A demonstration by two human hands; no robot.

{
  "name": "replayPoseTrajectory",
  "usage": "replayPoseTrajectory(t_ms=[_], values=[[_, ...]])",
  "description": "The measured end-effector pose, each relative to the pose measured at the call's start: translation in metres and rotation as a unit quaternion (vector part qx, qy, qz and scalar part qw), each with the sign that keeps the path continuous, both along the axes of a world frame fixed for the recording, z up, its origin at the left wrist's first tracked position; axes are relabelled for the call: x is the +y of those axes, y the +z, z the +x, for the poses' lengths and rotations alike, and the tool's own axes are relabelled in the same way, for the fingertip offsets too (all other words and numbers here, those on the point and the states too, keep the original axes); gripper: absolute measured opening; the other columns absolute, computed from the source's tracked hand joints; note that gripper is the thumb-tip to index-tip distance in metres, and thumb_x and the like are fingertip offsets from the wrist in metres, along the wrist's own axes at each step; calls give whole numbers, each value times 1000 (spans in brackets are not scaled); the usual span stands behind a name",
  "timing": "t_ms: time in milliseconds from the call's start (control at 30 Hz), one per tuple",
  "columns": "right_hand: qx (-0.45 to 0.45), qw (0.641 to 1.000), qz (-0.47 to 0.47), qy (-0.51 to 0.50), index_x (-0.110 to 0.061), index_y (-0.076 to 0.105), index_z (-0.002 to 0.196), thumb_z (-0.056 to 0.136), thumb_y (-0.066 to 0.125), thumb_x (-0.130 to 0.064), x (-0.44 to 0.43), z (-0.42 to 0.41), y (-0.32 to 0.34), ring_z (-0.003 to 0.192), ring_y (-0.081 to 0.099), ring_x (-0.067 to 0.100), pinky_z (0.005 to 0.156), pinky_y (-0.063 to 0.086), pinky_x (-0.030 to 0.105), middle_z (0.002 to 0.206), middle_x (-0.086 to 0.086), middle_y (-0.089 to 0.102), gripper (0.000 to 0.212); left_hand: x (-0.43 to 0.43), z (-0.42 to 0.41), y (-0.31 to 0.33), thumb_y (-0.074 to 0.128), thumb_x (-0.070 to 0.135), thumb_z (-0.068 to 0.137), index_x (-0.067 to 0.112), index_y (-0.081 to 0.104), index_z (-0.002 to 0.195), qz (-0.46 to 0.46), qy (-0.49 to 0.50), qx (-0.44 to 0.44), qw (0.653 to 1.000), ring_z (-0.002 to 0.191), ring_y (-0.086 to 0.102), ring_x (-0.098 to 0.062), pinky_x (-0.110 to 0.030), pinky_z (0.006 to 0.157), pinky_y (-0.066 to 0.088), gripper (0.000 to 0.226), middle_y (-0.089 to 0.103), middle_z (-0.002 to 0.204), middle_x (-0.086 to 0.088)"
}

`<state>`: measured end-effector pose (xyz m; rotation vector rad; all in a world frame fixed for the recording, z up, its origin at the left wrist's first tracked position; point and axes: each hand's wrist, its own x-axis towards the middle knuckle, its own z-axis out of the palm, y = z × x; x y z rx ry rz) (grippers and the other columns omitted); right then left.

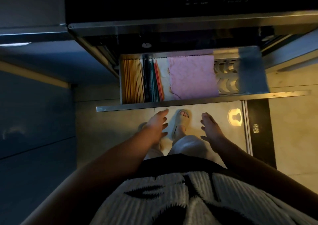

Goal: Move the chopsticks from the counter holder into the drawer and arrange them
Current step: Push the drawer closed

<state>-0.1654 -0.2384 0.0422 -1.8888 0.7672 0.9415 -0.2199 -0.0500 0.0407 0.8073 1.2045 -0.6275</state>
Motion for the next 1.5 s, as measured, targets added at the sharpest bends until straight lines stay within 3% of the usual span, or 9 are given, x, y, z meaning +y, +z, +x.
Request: replayPoseTrajectory(t_ms=[100,233,433,567,733,867,1067,1267,1500], values=[[95,969,108,-203,-30,36,143,91,43,-61,-9,14,2,132,43,31,97,39,55,143,5,48,61,-4,9,4,43,58,94,29,31,148,-91,148,-28,984,139,35,-28,-51,105,33,63,35,153,-5],[134,912,224,-317,-32,31,147,84,38,-70,-23,39,1,138,33,35,100,33,59,152,10,36,74,-11,36,7,48,64,88,23,26,151,-133,275,11,952,138,35,-34,-55,107,29,78,37,151,-13],[133,873,291,-368,-29,33,145,79,43,-74,-33,94,6,132,38,38,102,32,59,151,13,37,80,-35,58,12,53,72,79,29,40,142,-141,345,-5,928,111,54,-35,-54,93,38,78,58,115,-17],[163,838,337,-396,-18,39,143,71,47,-81,-35,125,9,121,46,45,105,34,58,144,22,41,96,-48,70,11,50,78,75,31,42,141,-124,396,-11,910,114,55,-36,-56,95,37,81,60,121,-21],[201,799,402,-399,-16,33,145,62,48,-87,-42,153,12,114,47,55,96,37,69,137,32,42,110,-55,88,15,42,81,77,35,43,140,-116,451,-43,884,118,54,-40,-59,95,38,79,55,130,-22],[204,804,415,-374,-17,19,150,60,47,-89,-48,179,10,125,35,54,92,36,70,151,29,22,119,-57,106,16,40,81,78,32,42,142,-107,475,-73,870,126,47,-39,-61,107,29,81,49,138,-21],[208,808,427,-347,-16,11,152,58,48,-90,-39,211,7,141,17,46,107,22,64,156,26,12,126,-49,137,15,40,78,80,30,33,148,-99,489,-121,858,136,37,-39,-60,112,20,84,36,150,-19],[155,810,448,-347,-21,17,152,67,45,-86,-24,235,6,142,22,39,109,24,60,156,21,19,111,-33,169,11,39,74,85,25,36,147,-85,482,-166,856,135,38,-38,-57,113,20,78,39,148,-20],[105,822,431,-356,-17,20,151,77,41,-80,-10,266,-8,135,40,35,107,31,56,154,22,27,100,-9,207,-5,42,61,91,24,52,135,-80,472,-178,860,114,58,-33,-53,108,32,58,57,130,-19]])
